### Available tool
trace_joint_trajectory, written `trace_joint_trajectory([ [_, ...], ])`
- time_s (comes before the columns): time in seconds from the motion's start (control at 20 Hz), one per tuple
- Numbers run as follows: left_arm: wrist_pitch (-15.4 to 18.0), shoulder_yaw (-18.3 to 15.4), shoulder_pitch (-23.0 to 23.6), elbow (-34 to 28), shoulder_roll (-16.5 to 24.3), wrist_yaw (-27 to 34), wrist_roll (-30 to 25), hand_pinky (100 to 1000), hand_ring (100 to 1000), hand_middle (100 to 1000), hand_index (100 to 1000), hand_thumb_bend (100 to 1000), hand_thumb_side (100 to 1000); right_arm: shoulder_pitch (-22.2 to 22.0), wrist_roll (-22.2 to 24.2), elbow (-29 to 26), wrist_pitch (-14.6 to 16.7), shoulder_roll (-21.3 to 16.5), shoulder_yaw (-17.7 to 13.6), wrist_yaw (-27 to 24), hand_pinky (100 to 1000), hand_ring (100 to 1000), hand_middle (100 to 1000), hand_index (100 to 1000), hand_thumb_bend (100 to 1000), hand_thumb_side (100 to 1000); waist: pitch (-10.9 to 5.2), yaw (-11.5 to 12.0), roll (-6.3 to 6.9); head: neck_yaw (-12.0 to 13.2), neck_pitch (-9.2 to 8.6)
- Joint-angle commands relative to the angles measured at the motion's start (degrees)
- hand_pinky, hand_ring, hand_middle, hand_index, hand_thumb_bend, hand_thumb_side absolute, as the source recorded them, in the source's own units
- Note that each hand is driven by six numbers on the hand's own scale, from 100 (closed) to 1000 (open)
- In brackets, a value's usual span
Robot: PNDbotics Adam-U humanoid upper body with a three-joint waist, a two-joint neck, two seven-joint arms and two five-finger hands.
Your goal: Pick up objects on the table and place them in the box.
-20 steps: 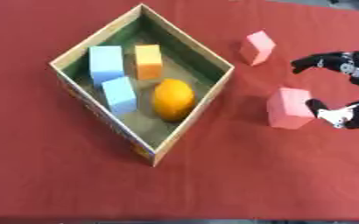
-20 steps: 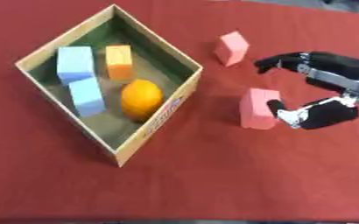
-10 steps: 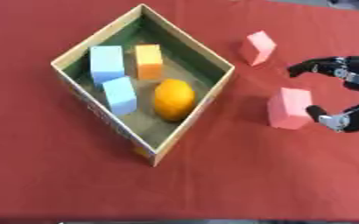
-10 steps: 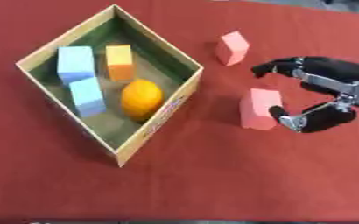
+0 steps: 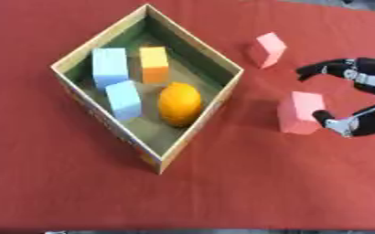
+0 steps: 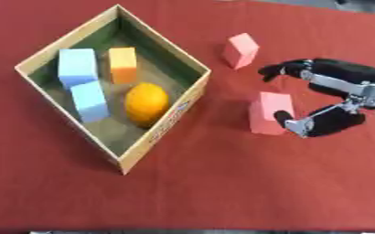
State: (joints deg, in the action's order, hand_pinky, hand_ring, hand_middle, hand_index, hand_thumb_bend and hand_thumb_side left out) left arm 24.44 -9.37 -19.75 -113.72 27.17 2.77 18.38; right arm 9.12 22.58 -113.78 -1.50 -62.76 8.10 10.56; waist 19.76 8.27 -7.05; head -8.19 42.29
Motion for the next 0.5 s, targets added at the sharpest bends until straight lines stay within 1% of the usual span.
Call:
trace_joint_trajectory([
  [0.05,0.02,0.01,-0.65,-0.87,1.06,0.2,-0.26,923,909,833,909,209,791,0.41,-0.44,-0.81,-0.99,-1.26,-0.6,0.34,990,1000,867,1000,182,313,-1.52,0.0,-0.23,-0.16,-0.06],
  [0.1,0.02,0.0,-0.65,-0.87,1.06,0.21,-0.26,922,909,832,909,209,791,0.29,-0.62,-0.81,-1.43,-1.26,-0.6,0.61,989,1000,865,1000,173,372,-1.52,0.0,-0.23,-0.15,-0.06],
  [0.2,0.03,0.02,-0.65,-0.87,1.07,0.22,-0.3,923,909,832,909,209,791,0.05,-1.2,-0.81,-2.68,-1.25,-0.53,0.98,986,1000,862,1000,163,404,-1.49,0.01,-0.23,-0.13,-0.06],
  [0.35,0.03,0.02,-0.65,-0.87,1.04,0.26,-0.3,923,909,831,909,209,791,-0.2,-1.98,-0.81,-4.34,-1.16,-0.34,1.32,988,1000,864,1000,162,426,-1.44,0.06,-0.21,-0.14,-0.06],
  [0.5,0.04,0.02,-0.64,-0.87,1.04,0.31,-0.29,923,909,830,909,208,791,-0.28,-2.36,-0.81,-5.25,-1.08,-0.14,1.55,989,1000,863,1000,155,438,-1.4,0.09,-0.2,-0.17,-0.11],
])
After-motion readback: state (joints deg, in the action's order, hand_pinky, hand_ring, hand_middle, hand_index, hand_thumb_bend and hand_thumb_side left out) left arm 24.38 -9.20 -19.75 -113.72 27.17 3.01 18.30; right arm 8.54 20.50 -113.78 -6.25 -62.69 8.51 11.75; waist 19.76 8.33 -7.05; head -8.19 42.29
